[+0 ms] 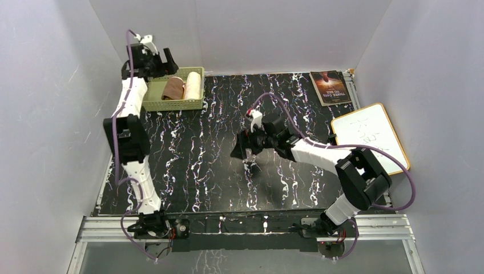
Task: Roll the towels
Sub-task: Reset both arms
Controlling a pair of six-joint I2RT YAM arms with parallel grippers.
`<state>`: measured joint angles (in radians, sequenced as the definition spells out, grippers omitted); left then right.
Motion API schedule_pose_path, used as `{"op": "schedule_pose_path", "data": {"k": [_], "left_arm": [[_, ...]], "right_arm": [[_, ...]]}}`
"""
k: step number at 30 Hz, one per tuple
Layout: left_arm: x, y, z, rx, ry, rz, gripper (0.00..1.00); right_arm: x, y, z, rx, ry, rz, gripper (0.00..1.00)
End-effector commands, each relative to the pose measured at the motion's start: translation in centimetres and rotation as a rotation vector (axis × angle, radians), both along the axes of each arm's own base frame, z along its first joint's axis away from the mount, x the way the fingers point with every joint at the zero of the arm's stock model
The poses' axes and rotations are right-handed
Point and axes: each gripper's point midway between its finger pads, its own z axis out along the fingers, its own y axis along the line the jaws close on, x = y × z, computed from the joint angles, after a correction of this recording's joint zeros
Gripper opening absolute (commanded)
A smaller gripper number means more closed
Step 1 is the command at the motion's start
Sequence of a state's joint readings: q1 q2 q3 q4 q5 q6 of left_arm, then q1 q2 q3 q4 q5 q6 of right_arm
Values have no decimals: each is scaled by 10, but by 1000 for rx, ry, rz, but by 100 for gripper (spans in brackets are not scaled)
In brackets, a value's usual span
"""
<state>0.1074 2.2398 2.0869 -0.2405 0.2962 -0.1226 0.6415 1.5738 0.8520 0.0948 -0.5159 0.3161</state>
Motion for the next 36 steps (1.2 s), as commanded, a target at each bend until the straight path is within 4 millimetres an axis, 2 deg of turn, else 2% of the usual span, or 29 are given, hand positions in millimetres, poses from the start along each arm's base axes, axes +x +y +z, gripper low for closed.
{"op": "schedule_pose_path", "data": {"k": [1,2,4,8,11,13,15,17,20,22,28,31,36], "left_arm": [[-69,-30,139,-37,-289,-110,98],[-88,-36,145,-58,-306,-116,98],[-126,-47,146,-96,-312,-131,98],[-197,-60,126,-165,-262,-109,98],[-241,-70,120,-212,-217,-105,98],[-264,-75,114,-222,-184,-112,98],[-283,-71,110,-197,-153,-79,98],[-301,-66,109,-180,-137,-40,98],[-319,-68,119,-190,-207,-17,98],[-324,-67,122,-201,-234,0,98],[-314,-66,95,-236,-235,28,98],[-311,-69,88,-242,-242,5,98],[-310,-73,89,-248,-252,-22,98]], "right_arm": [[58,-19,52,-40,-115,-333,98],[65,-25,56,-53,-111,-396,98],[77,-37,65,-58,-113,-514,98],[89,-63,88,-78,-188,-655,98],[87,-82,110,-77,-261,-716,98],[82,-94,127,-54,-315,-742,98],[75,-105,138,-51,-358,-747,98],[67,-117,142,-64,-380,-763,98],[57,-134,139,-87,-394,-797,98],[52,-143,137,-92,-400,-822,98],[49,-167,146,-92,-435,-932,98],[46,-169,151,-86,-447,-928,98],[46,-167,145,-91,-440,-921,98]]}}
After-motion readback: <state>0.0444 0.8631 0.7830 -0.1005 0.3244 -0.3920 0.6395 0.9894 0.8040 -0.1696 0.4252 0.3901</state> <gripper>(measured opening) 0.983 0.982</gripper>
